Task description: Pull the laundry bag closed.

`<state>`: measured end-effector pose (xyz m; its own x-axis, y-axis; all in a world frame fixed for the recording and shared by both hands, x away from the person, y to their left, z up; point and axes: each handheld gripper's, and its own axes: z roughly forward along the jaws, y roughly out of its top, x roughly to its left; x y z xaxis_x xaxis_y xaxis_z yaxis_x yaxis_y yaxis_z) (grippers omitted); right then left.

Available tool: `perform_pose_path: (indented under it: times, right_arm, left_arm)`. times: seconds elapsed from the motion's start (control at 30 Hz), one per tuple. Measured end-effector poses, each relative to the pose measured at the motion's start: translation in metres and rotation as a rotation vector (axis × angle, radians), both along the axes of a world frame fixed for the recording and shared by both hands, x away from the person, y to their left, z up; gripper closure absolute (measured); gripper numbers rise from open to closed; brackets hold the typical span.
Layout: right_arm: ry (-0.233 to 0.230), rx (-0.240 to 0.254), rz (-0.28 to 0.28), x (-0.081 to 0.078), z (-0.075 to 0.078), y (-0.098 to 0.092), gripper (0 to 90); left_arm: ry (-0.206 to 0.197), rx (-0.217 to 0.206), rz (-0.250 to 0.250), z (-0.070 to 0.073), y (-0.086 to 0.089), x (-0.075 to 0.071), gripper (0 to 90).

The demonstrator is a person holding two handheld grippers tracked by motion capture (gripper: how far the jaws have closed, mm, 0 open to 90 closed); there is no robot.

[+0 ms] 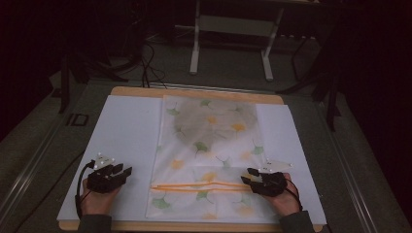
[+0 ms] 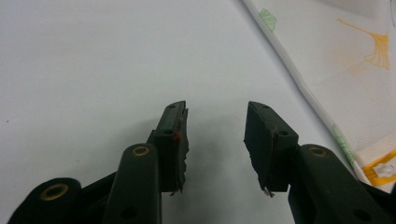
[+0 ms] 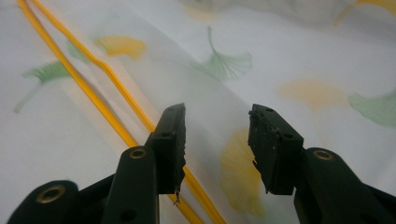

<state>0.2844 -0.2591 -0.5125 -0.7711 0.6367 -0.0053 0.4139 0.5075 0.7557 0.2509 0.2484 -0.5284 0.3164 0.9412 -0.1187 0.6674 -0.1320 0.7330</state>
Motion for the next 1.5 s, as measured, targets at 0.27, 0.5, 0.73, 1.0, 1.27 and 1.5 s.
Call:
perform_pose_path:
  times: [0.27,0.5,0.73,1.0,1.27,1.5]
  right_arm:
    - [0.001,0.037,0.07,0.003,0.007,0.023,57.8]
    - [0.013,0.021,0.152,0.005,0.011,0.049,59.5]
    - [0.024,0.019,0.226,0.005,0.013,0.077,63.4]
    - [0.023,0.048,0.287,0.007,0.014,0.104,64.4]
    - [0.021,0.065,0.333,0.007,0.014,0.13,64.1]
    - [0.022,0.069,0.372,0.008,0.013,0.152,64.1]
  left_arm:
    - [-0.001,0.005,-0.022,0.002,-0.002,-0.003,61.9]
    - [0.009,0.019,-0.057,0.001,-0.007,-0.002,61.7]
    - [0.007,0.02,-0.067,0.001,-0.009,-0.001,61.4]
    - [0.008,0.02,-0.068,0.001,-0.009,-0.001,61.1]
    - [0.008,0.017,-0.072,0.001,-0.008,-0.001,62.0]
    - [0.007,0.015,-0.071,0.002,-0.008,-0.001,61.9]
